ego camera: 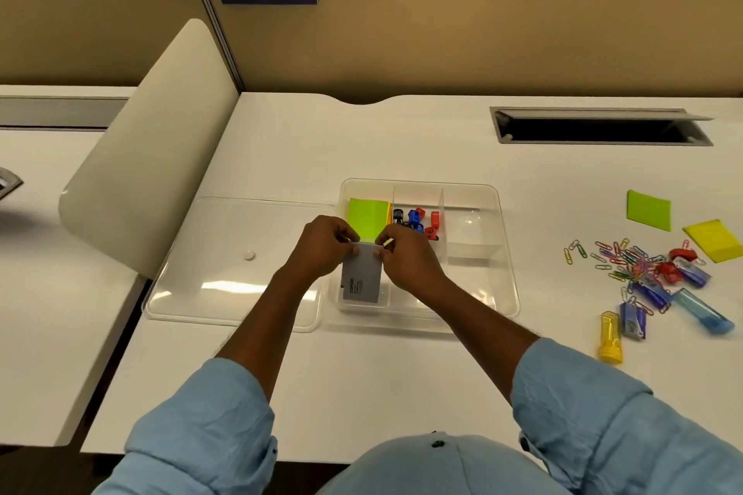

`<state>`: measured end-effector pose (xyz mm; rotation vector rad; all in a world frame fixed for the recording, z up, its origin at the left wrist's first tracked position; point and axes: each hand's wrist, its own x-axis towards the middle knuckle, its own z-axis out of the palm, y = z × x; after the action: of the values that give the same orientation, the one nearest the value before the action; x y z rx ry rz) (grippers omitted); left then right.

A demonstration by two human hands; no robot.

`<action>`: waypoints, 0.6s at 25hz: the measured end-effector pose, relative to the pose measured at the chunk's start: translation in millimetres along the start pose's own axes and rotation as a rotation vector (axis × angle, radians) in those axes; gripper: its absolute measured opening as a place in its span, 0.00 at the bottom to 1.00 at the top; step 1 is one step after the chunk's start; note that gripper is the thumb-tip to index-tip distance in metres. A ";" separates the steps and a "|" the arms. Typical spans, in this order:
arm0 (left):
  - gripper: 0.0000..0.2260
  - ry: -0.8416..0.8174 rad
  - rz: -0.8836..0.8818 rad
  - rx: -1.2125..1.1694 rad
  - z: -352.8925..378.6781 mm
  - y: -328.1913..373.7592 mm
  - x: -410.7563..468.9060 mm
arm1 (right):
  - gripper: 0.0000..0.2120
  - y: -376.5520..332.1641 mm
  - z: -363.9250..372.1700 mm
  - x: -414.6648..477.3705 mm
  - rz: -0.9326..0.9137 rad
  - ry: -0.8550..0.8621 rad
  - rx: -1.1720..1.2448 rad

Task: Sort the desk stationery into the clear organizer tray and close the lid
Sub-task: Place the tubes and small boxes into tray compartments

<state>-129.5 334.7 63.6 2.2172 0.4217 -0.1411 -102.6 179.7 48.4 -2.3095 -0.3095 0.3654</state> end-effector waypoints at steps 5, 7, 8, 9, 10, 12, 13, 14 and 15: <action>0.16 -0.274 0.130 0.368 4.1 -3.0 6.5 | 0.05 0.2 7.8 1.3 -0.067 -0.078 -0.219; 0.17 -0.288 0.140 0.444 7.6 -1.8 10.0 | 0.06 0.7 9.2 3.9 -0.071 -0.074 -0.268; 0.16 -0.286 0.152 0.490 10.1 -1.0 11.1 | 0.06 1.4 10.7 4.9 -0.075 -0.073 -0.294; 0.15 -0.284 0.160 0.535 12.9 -0.7 11.9 | 0.06 1.8 12.5 5.7 -0.083 -0.072 -0.325; 0.14 -0.283 0.167 0.578 15.9 -0.1 12.3 | 0.06 2.5 14.4 6.5 -0.095 -0.068 -0.363; 0.10 -0.290 0.172 0.654 24.0 1.8 11.7 | 0.06 4.0 17.4 8.6 -0.125 -0.060 -0.453; 0.10 -0.296 0.170 0.684 28.6 2.3 11.1 | 0.07 4.7 18.8 9.8 -0.144 -0.061 -0.496; 0.10 -0.301 0.169 0.707 33.7 2.2 10.3 | 0.07 5.5 20.5 10.8 -0.162 -0.068 -0.543; 0.10 -0.305 0.170 0.726 38.2 1.2 9.2 | 0.07 5.9 22.9 11.5 -0.177 -0.079 -0.600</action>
<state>-118.8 306.7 38.1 2.8600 -0.0036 -0.6125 -99.4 194.5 26.9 -2.8230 -0.7413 0.3023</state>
